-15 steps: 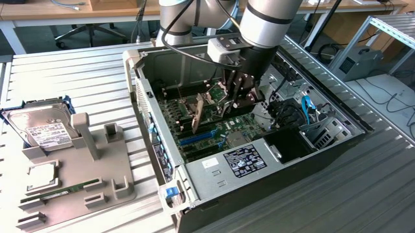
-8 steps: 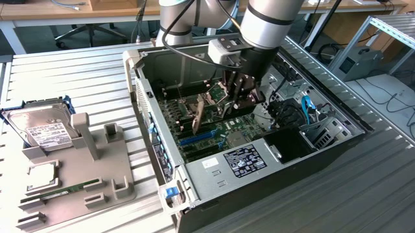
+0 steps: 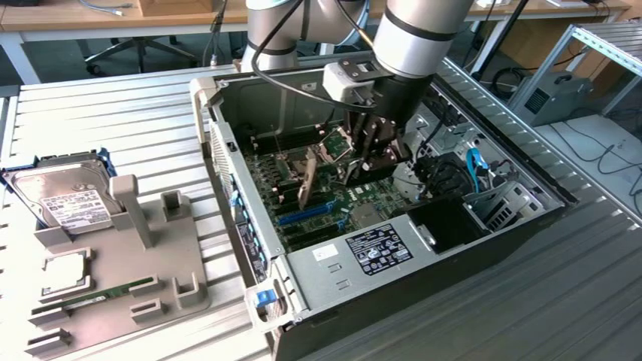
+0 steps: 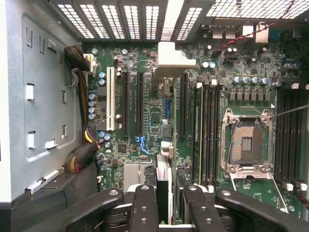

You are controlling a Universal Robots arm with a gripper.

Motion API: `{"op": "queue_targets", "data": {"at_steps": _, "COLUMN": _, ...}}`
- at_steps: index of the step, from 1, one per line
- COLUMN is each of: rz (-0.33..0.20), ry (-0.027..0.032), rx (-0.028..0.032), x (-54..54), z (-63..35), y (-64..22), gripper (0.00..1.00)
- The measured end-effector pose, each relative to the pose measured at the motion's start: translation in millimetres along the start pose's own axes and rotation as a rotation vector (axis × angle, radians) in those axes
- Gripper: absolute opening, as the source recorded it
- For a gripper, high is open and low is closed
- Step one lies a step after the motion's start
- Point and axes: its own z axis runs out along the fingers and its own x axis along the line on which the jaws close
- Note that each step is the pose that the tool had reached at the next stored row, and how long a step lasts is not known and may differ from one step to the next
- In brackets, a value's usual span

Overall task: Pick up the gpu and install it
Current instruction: 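Insert the gpu into the slot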

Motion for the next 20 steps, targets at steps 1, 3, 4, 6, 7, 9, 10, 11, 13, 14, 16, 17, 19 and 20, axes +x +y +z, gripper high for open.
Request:
{"op": "queue_targets", "data": {"at_steps": 1, "rz": 0.0, "ry": 0.0, "rx": 0.0, "x": 0.5, "z": 0.0, "y": 0.0, "gripper": 0.26}}
{"op": "queue_targets", "data": {"at_steps": 3, "rz": 0.0, "ry": 0.0, "rx": 0.0, "x": 1.4, "z": 0.1, "y": 0.0, "gripper": 0.26}}
{"op": "queue_targets", "data": {"at_steps": 4, "rz": 0.0, "ry": 0.0, "rx": 0.0, "x": 1.8, "z": 0.0, "y": 0.0, "gripper": 0.26}}
{"op": "queue_targets", "data": {"at_steps": 6, "rz": 0.0, "ry": -0.0001, "rx": 0.0, "x": 3.2, "z": 0.1, "y": 0.1, "gripper": 0.26}}
{"op": "queue_targets", "data": {"at_steps": 7, "rz": 0.0, "ry": -0.0001, "rx": 0.0, "x": 3.7, "z": 0.1, "y": 0.1, "gripper": 0.26}}
{"op": "queue_targets", "data": {"at_steps": 9, "rz": 0.0, "ry": 0.0, "rx": 0.0, "x": 4.8, "z": 0.1, "y": 0.1, "gripper": 0.26}}
{"op": "queue_targets", "data": {"at_steps": 10, "rz": 0.0, "ry": 0.0, "rx": 0.0, "x": 5.3, "z": 0.1, "y": 0.1, "gripper": 0.26}}
{"op": "queue_targets", "data": {"at_steps": 11, "rz": 0.0, "ry": 0.0, "rx": 0.0, "x": 5.8, "z": 0.1, "y": 0.1, "gripper": 0.26}}
{"op": "queue_targets", "data": {"at_steps": 13, "rz": 0.0, "ry": 0.0001, "rx": 0.0, "x": 6.8, "z": 0.1, "y": 0.2, "gripper": 0.26}}
{"op": "queue_targets", "data": {"at_steps": 14, "rz": 0.0, "ry": 0.0, "rx": 0.0001, "x": 7.4, "z": 0.1, "y": 0.2, "gripper": 0.26}}
{"op": "queue_targets", "data": {"at_steps": 16, "rz": 0.0, "ry": 0.0, "rx": 0.0, "x": 8.4, "z": 0.1, "y": 0.2, "gripper": 0.26}}
{"op": "queue_targets", "data": {"at_steps": 17, "rz": 0.0, "ry": 0.0, "rx": 0.0, "x": 8.9, "z": 0.1, "y": 0.2, "gripper": 0.26}}
{"op": "queue_targets", "data": {"at_steps": 19, "rz": 0.0, "ry": 0.0, "rx": 0.0, "x": 9.8, "z": 0.1, "y": 0.2, "gripper": 0.26}}
{"op": "queue_targets", "data": {"at_steps": 20, "rz": 0.0, "ry": 0.0, "rx": 0.0, "x": 10.6, "z": 0.1, "y": 0.2, "gripper": 0.26}}
